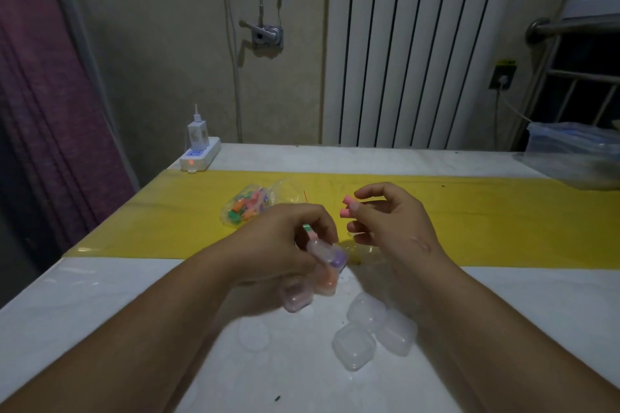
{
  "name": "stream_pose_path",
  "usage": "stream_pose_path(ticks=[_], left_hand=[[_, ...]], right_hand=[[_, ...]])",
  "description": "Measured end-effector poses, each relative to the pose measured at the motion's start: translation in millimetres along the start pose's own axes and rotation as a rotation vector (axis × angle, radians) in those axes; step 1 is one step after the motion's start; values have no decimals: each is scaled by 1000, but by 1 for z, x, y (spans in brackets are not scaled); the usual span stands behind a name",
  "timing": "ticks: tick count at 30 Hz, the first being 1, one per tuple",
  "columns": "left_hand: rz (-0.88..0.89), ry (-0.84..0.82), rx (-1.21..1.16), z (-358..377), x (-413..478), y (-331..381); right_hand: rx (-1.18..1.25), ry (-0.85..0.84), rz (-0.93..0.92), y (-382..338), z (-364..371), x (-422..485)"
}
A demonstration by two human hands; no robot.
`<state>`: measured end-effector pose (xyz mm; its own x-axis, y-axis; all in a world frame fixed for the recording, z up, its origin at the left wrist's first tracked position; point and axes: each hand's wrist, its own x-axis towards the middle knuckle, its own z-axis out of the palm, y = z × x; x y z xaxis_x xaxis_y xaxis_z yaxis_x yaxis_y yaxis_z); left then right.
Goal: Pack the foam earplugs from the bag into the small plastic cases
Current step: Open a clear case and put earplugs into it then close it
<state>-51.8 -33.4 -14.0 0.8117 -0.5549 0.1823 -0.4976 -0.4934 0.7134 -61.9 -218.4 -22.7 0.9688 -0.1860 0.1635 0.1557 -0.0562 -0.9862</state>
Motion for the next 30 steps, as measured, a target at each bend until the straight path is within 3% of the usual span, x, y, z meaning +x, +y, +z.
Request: stream_pose_path(ticks=[7, 14, 21, 30], left_hand=[[-38, 105, -269, -1, 2, -7], [-49, 253, -386, -1, 6, -11], [-75, 319, -423, 0, 7, -8], [-60, 327, -275, 0, 7, -13]], right_hand=[[47, 6, 24, -1, 2, -2], [61, -73, 95, -1, 6, -4], [156, -195, 210, -3, 8, -13], [-50, -246, 61, 0, 6, -13]])
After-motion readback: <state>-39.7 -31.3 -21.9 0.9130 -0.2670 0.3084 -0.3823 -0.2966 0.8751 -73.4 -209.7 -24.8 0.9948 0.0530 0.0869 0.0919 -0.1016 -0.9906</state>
